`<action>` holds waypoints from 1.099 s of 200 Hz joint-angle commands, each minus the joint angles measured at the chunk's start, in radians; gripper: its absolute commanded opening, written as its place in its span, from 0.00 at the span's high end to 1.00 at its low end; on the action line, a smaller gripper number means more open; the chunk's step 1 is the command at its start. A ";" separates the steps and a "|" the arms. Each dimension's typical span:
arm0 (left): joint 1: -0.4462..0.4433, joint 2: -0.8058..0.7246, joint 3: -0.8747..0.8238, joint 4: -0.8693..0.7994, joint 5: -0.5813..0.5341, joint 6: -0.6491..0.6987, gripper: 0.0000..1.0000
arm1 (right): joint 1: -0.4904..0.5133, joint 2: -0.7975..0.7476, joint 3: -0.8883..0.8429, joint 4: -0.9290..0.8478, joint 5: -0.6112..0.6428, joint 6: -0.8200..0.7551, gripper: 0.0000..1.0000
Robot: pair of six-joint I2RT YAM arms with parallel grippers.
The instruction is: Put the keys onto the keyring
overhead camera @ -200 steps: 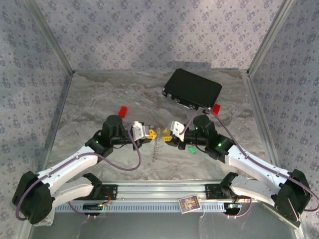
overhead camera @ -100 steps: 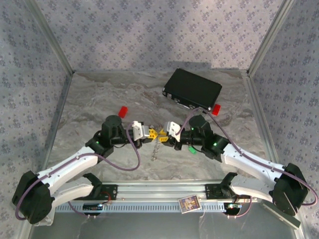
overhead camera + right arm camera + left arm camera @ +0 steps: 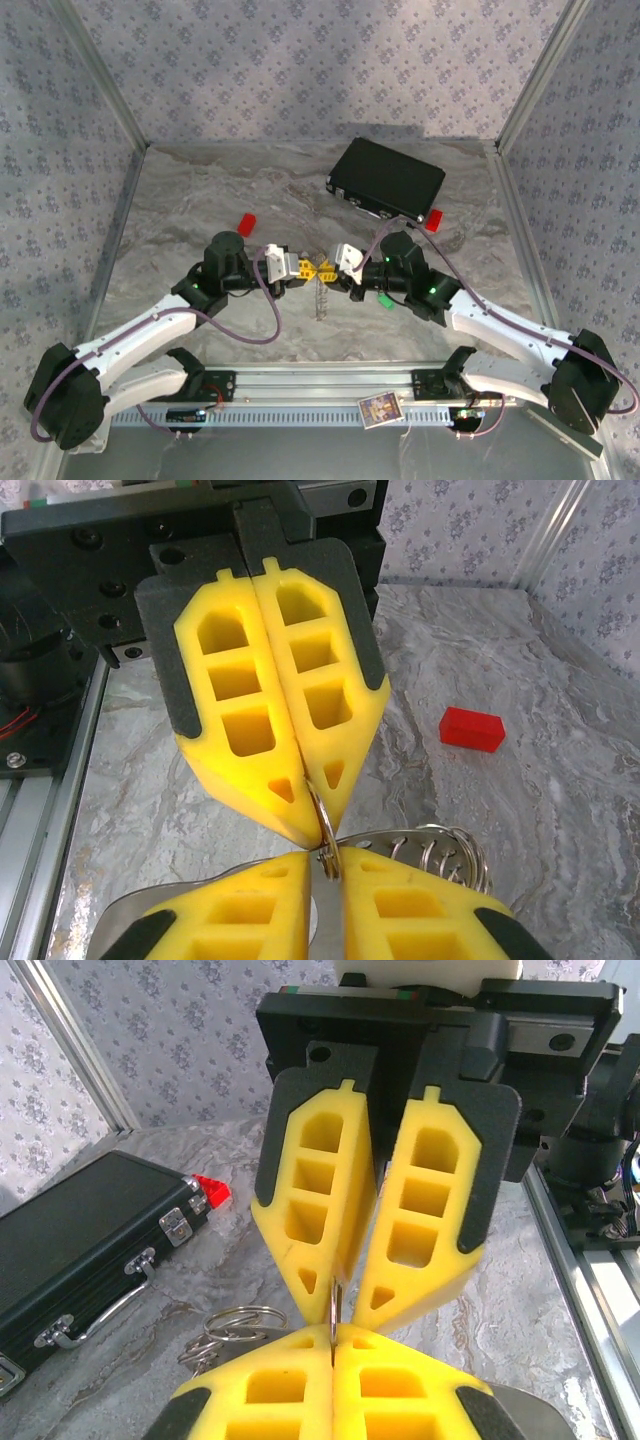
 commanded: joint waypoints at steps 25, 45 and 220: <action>-0.009 -0.025 0.004 0.017 0.041 0.024 1.00 | 0.009 -0.013 0.026 0.014 -0.011 0.004 1.00; -0.009 -0.025 0.016 -0.017 0.029 0.040 0.94 | 0.011 -0.010 0.035 -0.005 -0.010 -0.008 1.00; -0.011 -0.058 0.066 -0.098 -0.159 -0.001 1.00 | -0.016 -0.141 -0.040 -0.019 0.237 0.190 0.72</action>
